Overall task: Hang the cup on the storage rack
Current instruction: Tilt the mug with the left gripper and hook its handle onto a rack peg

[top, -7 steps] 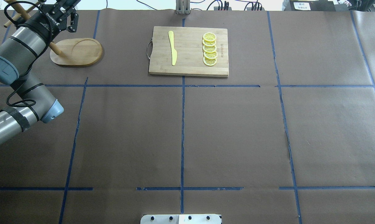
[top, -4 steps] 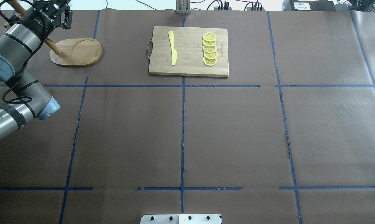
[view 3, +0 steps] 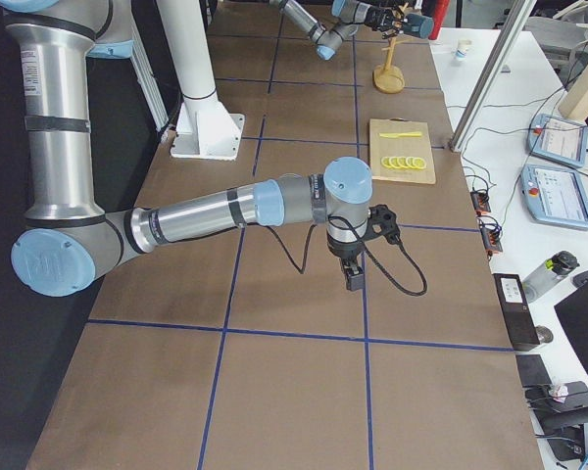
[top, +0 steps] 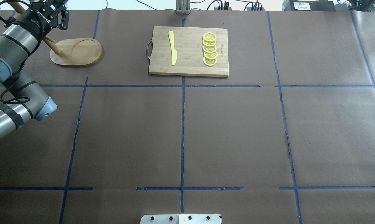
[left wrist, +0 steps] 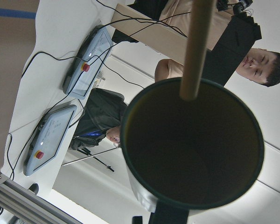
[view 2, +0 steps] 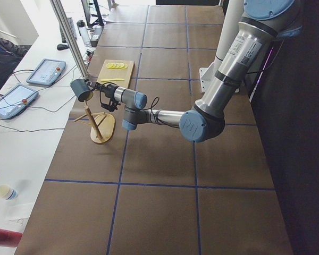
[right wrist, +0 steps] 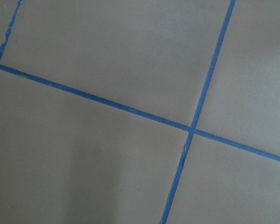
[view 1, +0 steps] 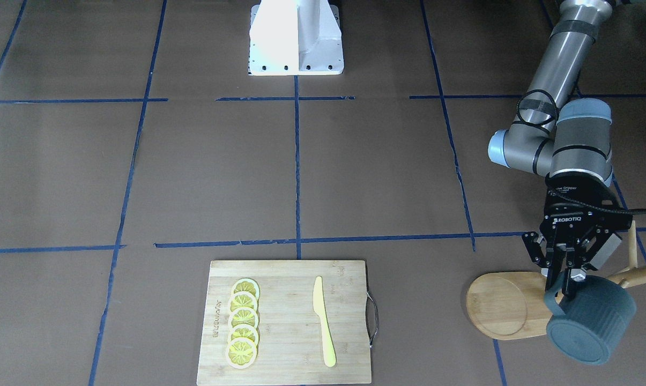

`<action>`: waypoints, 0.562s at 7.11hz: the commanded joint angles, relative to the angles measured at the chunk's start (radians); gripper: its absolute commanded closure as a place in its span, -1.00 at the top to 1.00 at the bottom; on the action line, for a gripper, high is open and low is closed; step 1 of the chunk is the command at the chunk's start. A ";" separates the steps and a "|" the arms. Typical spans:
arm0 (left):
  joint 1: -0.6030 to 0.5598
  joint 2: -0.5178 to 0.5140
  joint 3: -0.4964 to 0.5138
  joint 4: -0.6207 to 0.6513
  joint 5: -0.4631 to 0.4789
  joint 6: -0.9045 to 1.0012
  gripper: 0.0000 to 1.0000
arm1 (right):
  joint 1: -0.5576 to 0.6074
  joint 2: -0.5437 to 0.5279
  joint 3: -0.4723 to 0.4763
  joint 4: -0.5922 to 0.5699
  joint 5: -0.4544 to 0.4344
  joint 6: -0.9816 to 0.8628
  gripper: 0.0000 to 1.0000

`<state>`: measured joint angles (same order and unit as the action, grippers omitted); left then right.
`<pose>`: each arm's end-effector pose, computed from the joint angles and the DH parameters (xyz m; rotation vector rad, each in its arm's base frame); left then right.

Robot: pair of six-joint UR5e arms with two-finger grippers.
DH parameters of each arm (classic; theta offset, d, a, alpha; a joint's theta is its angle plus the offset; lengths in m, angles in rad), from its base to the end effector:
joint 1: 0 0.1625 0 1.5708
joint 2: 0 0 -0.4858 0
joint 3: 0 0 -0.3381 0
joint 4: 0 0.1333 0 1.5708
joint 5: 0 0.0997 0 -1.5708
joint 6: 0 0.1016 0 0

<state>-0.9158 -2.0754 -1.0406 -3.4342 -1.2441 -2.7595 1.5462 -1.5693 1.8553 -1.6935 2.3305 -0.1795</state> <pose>0.2579 -0.6081 0.4748 -0.0252 2.2284 -1.6463 0.0526 -0.4369 0.6094 0.2141 -0.7457 -0.2558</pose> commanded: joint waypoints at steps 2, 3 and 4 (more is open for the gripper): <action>0.003 0.044 0.002 -0.051 0.000 -0.017 -0.93 | 0.000 0.000 -0.002 0.000 0.001 0.000 1.00; 0.003 0.054 0.001 -0.063 -0.002 -0.017 -0.91 | 0.000 0.000 -0.001 0.000 0.000 0.000 1.00; 0.003 0.057 0.002 -0.071 -0.002 -0.017 -0.90 | 0.000 0.000 -0.001 0.000 0.000 0.000 1.00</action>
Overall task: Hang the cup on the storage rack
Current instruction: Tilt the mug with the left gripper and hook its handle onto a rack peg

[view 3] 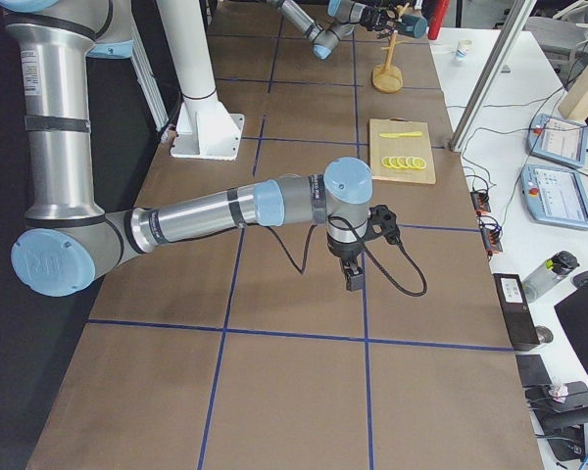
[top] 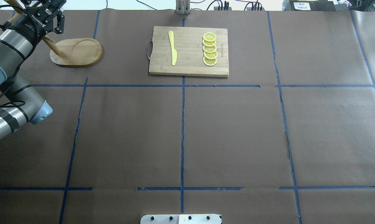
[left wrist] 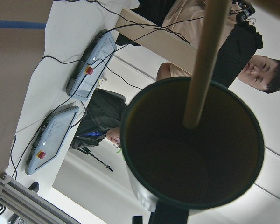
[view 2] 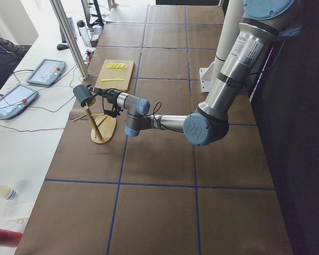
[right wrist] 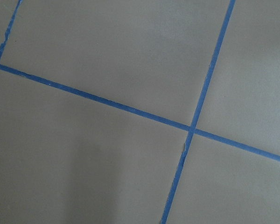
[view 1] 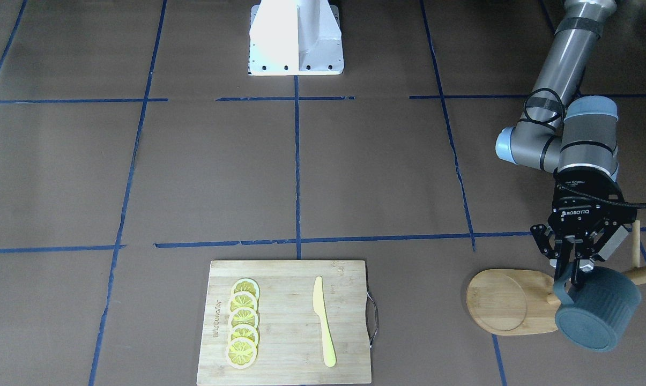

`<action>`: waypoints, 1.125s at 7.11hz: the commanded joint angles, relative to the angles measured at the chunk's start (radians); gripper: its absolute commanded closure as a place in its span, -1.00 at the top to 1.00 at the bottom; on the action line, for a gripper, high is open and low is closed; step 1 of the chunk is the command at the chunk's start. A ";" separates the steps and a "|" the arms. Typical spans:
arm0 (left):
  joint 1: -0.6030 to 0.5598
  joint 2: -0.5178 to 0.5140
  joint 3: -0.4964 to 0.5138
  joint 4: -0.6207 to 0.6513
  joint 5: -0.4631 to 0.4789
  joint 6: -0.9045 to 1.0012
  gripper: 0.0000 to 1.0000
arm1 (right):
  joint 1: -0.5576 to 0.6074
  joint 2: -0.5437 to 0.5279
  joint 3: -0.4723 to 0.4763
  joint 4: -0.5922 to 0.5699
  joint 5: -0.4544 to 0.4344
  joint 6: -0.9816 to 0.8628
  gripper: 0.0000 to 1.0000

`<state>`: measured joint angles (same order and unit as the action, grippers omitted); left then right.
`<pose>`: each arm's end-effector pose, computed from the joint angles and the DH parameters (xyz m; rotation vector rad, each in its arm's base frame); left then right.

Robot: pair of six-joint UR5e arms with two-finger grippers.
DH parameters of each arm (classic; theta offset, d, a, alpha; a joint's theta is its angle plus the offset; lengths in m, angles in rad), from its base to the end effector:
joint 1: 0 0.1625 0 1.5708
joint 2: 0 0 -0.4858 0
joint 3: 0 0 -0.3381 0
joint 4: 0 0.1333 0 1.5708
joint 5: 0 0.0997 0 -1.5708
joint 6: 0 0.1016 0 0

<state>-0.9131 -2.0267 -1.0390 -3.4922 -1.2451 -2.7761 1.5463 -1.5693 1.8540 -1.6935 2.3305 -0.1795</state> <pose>0.2457 -0.5893 0.5022 -0.0501 2.2410 -1.6475 0.0526 -0.4369 0.6100 0.2129 -0.7458 -0.2552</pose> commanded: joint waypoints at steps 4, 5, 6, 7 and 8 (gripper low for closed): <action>0.010 0.020 -0.006 -0.014 -0.005 0.001 -0.89 | 0.000 -0.003 0.002 0.000 0.000 0.000 1.00; 0.013 0.039 -0.003 -0.054 -0.010 0.001 -0.90 | 0.000 -0.003 0.001 0.000 0.000 0.000 1.00; 0.013 0.061 -0.004 -0.079 -0.011 0.003 -0.90 | 0.000 -0.003 0.001 0.000 0.000 0.000 1.00; 0.013 0.068 -0.003 -0.082 -0.011 0.003 -0.89 | 0.000 -0.003 0.001 0.000 0.000 0.000 1.00; 0.013 0.068 0.000 -0.083 -0.011 0.003 -0.89 | 0.000 -0.003 0.001 0.000 0.000 0.000 1.00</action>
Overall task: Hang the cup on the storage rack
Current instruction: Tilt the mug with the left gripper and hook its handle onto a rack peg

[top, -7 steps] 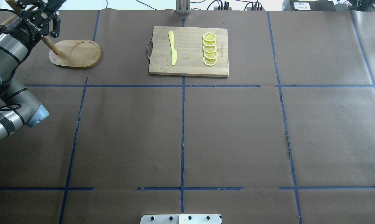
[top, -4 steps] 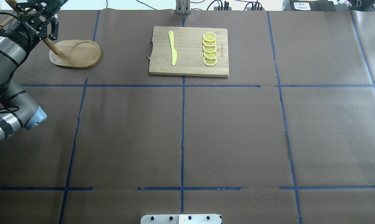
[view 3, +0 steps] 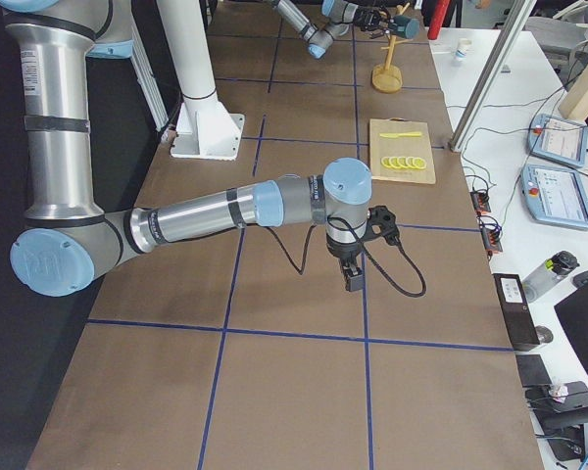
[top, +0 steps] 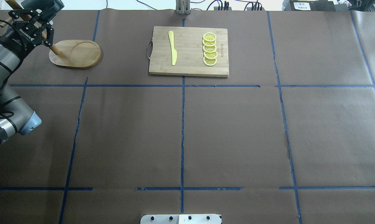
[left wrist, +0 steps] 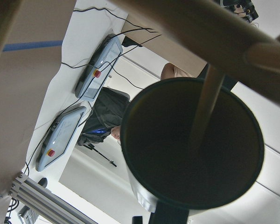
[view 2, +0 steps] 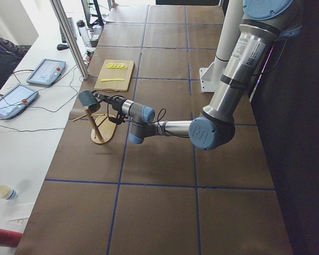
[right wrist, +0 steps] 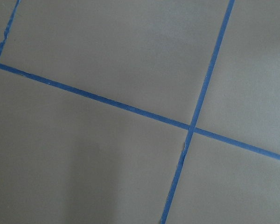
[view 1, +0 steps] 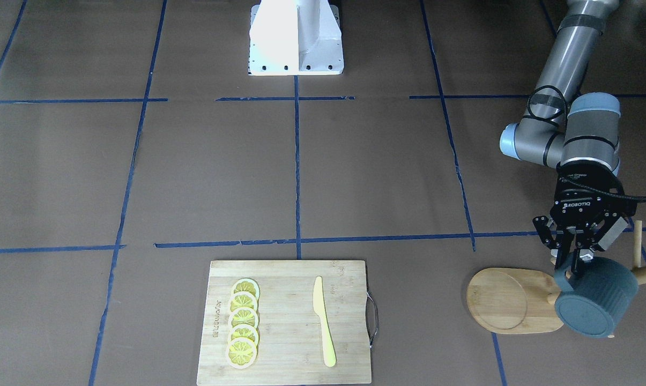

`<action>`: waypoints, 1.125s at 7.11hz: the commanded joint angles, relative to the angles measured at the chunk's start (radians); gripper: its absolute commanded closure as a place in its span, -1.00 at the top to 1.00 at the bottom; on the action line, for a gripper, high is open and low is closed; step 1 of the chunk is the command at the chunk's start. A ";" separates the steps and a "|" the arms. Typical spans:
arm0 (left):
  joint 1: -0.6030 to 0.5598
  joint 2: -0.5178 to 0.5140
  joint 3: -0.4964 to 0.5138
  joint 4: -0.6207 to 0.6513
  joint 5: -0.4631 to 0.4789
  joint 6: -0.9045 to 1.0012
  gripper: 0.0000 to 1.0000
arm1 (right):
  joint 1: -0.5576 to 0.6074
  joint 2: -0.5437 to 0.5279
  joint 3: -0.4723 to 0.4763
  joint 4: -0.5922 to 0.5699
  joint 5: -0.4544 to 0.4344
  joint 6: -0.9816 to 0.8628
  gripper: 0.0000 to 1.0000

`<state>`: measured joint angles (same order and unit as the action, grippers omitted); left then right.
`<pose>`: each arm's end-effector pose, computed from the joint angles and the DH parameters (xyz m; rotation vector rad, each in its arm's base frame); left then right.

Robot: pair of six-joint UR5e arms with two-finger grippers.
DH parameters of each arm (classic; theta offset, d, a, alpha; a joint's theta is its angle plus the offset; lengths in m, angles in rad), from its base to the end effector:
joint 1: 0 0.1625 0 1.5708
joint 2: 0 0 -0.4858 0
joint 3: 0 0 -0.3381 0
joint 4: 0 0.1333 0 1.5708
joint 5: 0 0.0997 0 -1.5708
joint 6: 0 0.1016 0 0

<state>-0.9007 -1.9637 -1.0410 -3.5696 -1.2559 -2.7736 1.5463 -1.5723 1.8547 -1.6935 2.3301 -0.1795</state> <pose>0.2341 -0.5607 0.5342 -0.0752 2.2490 -1.6202 0.0527 -0.4355 0.6110 0.2107 -0.7456 -0.2543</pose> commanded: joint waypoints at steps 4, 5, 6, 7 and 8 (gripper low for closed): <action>0.000 0.008 0.009 -0.005 -0.002 0.003 -0.19 | 0.000 0.000 0.000 0.000 0.000 0.000 1.00; 0.003 0.025 0.007 -0.005 -0.003 0.005 0.09 | 0.000 0.000 0.000 0.000 0.000 0.000 1.00; 0.005 0.026 0.007 -0.005 -0.020 0.006 0.99 | 0.000 0.000 0.001 0.000 0.000 0.000 1.00; 0.005 0.029 0.003 -0.005 -0.057 0.003 1.00 | 0.001 0.000 0.000 0.000 0.000 0.000 1.00; 0.005 0.029 0.001 -0.005 -0.057 0.002 1.00 | 0.000 0.000 0.000 0.000 0.000 0.000 1.00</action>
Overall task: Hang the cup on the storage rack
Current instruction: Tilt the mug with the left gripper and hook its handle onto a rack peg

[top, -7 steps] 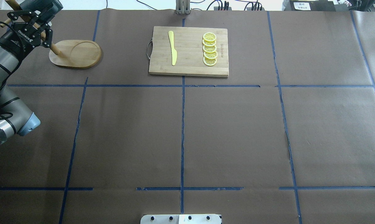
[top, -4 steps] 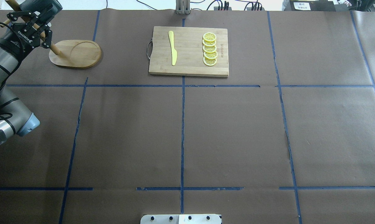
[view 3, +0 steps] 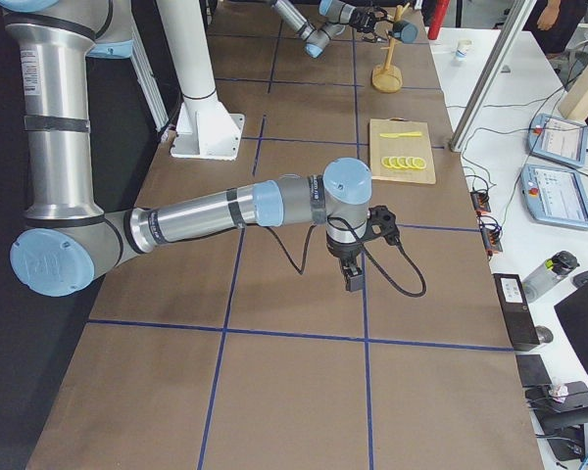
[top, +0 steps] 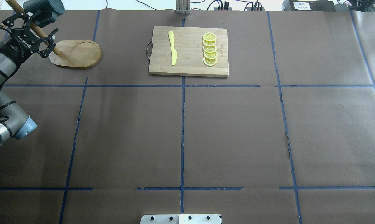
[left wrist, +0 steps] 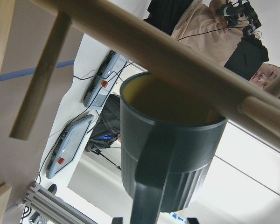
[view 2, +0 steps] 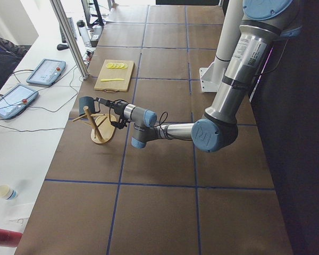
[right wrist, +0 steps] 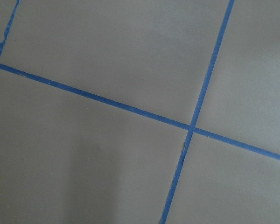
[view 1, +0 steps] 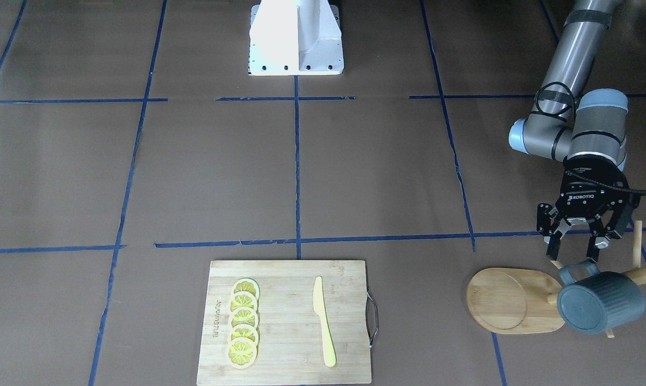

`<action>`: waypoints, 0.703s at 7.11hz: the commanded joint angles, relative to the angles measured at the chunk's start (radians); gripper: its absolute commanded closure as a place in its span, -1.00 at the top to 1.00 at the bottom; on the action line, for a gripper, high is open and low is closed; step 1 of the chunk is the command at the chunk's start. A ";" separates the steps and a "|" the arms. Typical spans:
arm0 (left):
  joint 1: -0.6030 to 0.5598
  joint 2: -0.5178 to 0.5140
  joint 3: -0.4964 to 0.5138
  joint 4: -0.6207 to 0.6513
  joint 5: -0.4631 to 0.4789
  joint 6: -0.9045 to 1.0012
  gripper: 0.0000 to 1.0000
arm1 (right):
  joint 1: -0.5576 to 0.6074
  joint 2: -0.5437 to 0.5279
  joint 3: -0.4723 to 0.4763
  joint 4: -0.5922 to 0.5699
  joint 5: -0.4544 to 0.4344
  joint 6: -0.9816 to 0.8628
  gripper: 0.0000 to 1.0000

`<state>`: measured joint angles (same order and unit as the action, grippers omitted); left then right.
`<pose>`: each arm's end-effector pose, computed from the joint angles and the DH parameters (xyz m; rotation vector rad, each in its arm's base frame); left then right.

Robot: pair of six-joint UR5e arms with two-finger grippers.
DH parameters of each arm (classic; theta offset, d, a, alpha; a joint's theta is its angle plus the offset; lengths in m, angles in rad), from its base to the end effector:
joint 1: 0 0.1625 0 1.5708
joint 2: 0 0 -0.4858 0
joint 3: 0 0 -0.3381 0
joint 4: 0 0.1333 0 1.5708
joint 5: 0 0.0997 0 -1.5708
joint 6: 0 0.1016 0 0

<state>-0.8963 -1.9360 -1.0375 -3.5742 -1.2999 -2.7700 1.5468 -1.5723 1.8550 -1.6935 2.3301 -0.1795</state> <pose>0.2339 -0.5495 0.5510 -0.1047 2.1998 -1.6011 0.0529 -0.4355 0.6109 0.2112 -0.7455 -0.2540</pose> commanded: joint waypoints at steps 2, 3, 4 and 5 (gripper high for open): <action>-0.006 0.002 -0.022 0.000 -0.016 -0.005 1.00 | -0.001 0.000 -0.002 0.000 0.000 0.000 1.00; -0.006 0.055 -0.082 0.000 -0.016 -0.005 1.00 | -0.001 -0.002 0.000 0.000 0.000 0.000 1.00; -0.006 0.137 -0.196 0.020 -0.054 -0.005 1.00 | -0.001 -0.003 0.000 0.000 0.000 0.000 1.00; -0.009 0.205 -0.299 0.076 -0.096 -0.003 1.00 | -0.001 -0.003 -0.003 0.000 0.000 0.000 1.00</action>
<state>-0.9028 -1.8160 -1.2129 -3.5478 -1.3511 -2.7747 1.5462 -1.5746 1.8539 -1.6935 2.3301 -0.1795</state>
